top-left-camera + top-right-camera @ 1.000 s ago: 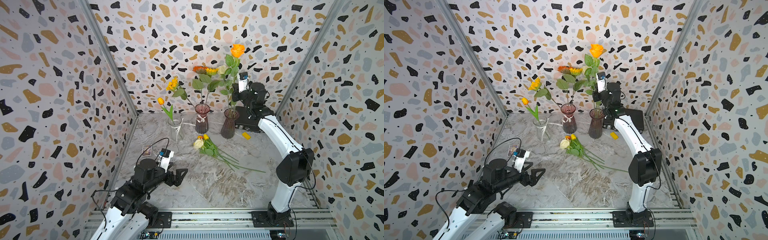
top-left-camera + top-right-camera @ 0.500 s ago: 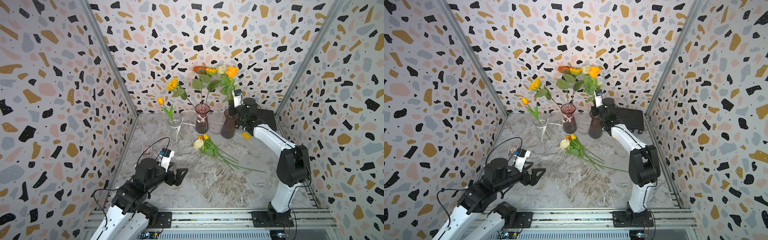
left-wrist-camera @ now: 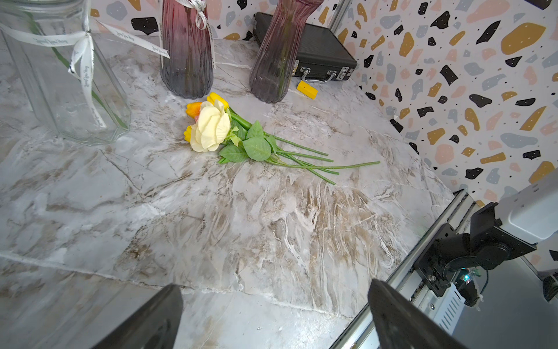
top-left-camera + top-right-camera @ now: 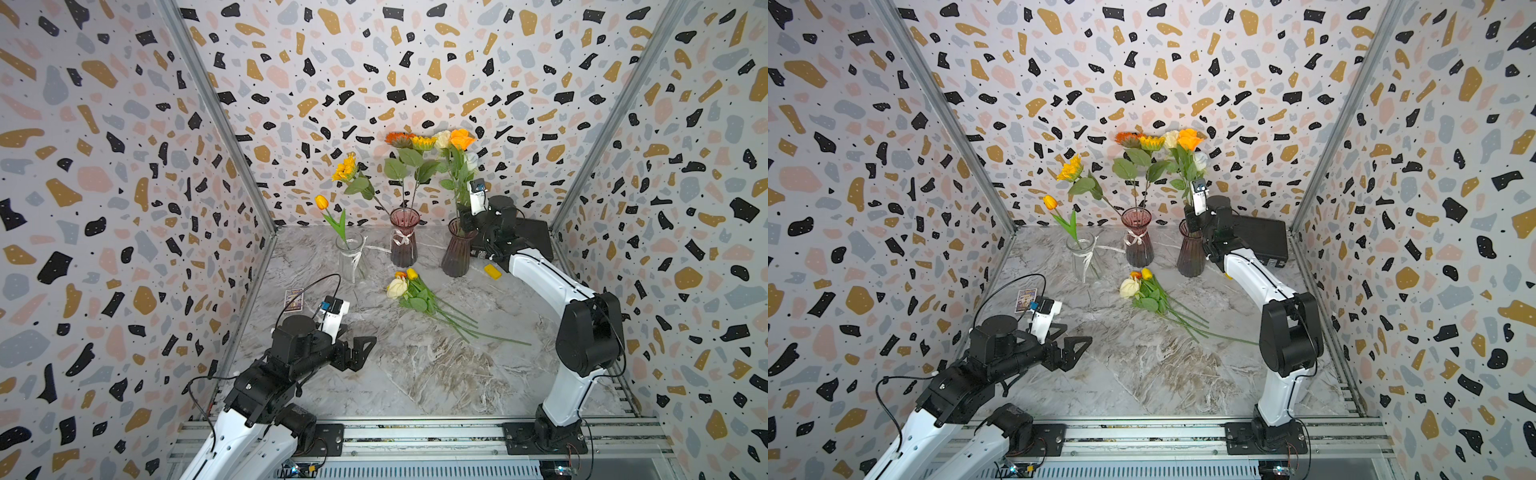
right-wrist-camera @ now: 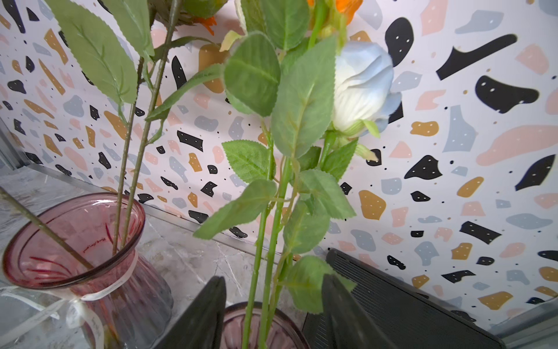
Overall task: Arrange the flowers in different vases according to their variety
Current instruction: Insert the flower into the vase.
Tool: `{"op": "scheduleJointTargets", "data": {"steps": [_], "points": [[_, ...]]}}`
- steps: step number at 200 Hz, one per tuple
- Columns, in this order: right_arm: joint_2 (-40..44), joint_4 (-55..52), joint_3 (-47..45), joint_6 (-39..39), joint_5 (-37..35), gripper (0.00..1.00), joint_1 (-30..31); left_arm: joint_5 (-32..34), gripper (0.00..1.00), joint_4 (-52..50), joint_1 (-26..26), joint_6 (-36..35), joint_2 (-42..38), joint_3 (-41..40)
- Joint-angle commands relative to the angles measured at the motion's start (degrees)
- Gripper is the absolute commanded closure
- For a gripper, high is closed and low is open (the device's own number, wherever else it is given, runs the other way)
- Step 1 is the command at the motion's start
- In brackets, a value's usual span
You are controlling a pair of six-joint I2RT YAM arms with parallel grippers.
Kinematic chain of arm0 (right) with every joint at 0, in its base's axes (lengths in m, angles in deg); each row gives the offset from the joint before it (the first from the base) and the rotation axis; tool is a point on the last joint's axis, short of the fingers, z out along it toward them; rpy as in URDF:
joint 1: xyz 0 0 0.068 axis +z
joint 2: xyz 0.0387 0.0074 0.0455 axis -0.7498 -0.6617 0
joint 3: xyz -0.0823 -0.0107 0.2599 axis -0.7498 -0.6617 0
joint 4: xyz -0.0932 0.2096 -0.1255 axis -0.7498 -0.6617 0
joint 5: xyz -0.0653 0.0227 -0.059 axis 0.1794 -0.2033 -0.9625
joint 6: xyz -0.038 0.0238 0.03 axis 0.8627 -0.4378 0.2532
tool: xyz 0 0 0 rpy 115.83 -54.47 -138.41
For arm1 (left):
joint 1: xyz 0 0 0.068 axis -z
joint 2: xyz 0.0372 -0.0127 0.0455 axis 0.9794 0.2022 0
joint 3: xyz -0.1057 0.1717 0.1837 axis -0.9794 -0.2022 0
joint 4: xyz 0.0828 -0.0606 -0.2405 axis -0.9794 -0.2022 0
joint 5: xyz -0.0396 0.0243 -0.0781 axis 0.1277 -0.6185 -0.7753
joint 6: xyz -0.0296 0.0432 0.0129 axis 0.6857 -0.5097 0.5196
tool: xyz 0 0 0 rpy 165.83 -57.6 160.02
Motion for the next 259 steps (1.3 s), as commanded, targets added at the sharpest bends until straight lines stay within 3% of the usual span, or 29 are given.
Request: {"op": "scheduleJointTargets", "data": {"steps": [1,47,62,86,116,146,178,259], "points": [[7.1,-1.2,-1.3,1.5,0.0,0.38,0.4,-0.1,0.00,2.0,0.3,-0.7,-0.8,0.4],[16.9,-12.5,-6.6,11.7,-1.3,0.37,7.5,0.3,0.01,2.2,0.3,1.5,0.3,1.1],[19.3,-20.7,-8.5,14.1,-2.5,0.41,11.1,-0.9,0.00,2.4,0.2,2.9,2.3,1.8],[20.8,-34.4,-11.1,14.9,-1.3,0.56,15.4,-4.9,0.00,3.2,0.3,5.1,6.9,2.9],[20.3,-48.0,-15.5,15.4,1.1,0.56,18.5,-7.2,0.00,5.7,0.3,7.6,11.4,1.9],[18.7,-49.9,-20.6,14.1,3.0,0.56,20.0,-7.5,0.00,10.3,0.8,9.7,12.0,-1.4],[11.8,-51.5,-19.8,13.2,3.2,0.51,21.3,-7.1,0.00,10.1,1.6,10.5,12.2,-2.2],[1.2,-45.8,-17.7,16.0,2.4,0.51,22.2,-4.5,0.00,10.3,1.8,10.1,8.6,-2.9]]}}
